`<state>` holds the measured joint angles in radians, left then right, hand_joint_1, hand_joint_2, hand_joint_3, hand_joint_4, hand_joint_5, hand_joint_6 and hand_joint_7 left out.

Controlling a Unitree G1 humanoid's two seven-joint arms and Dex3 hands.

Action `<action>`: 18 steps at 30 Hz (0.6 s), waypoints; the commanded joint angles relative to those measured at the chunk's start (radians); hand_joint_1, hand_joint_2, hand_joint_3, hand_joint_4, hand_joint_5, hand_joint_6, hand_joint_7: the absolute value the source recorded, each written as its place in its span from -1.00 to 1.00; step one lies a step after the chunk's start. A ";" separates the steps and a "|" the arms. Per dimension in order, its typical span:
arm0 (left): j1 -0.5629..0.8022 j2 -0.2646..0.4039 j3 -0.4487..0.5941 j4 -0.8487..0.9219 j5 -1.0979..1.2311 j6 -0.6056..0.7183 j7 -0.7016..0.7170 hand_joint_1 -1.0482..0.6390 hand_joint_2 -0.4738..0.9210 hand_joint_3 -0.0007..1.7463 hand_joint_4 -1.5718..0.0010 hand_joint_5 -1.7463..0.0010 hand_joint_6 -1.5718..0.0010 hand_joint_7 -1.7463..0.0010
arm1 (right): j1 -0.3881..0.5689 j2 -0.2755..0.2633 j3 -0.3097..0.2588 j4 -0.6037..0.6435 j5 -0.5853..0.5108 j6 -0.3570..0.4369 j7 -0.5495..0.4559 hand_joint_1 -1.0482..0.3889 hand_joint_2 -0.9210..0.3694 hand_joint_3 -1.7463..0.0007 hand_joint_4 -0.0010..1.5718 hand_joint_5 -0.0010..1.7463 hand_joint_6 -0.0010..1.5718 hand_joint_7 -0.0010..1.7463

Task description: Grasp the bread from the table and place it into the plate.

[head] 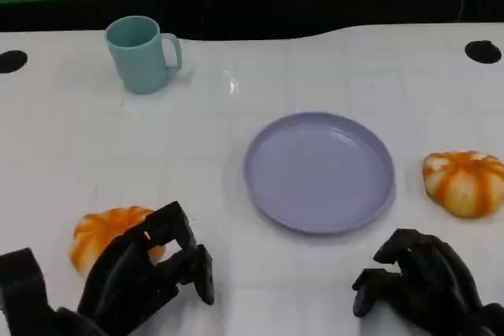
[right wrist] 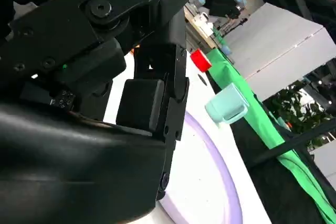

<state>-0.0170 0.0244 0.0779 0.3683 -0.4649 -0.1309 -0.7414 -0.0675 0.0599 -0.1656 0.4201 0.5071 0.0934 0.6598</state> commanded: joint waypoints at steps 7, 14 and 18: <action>0.008 0.014 0.023 -0.029 0.030 -0.035 0.017 -0.59 1.00 -0.80 0.13 -1.00 0.30 -0.75 | -0.004 -0.009 -0.006 -0.004 -0.005 -0.012 -0.006 -0.99 -0.71 0.99 1.00 -0.15 1.00 -0.58; -0.019 0.041 0.030 0.020 0.082 -0.167 -0.013 -0.55 1.00 -0.73 0.33 -0.80 0.23 -0.20 | -0.006 -0.009 -0.009 -0.004 0.001 -0.004 -0.008 -1.00 -0.71 1.00 1.00 -0.14 1.00 -0.57; -0.030 0.082 0.006 0.018 0.186 -0.268 0.025 -0.52 1.00 -0.69 0.38 -0.65 0.25 0.08 | -0.008 -0.013 -0.010 -0.002 -0.001 -0.003 -0.008 -1.00 -0.70 1.00 1.00 -0.16 1.00 -0.59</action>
<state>-0.0361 0.0658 0.0940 0.3889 -0.3460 -0.3295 -0.7400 -0.0680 0.0606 -0.1658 0.4200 0.5052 0.0895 0.6573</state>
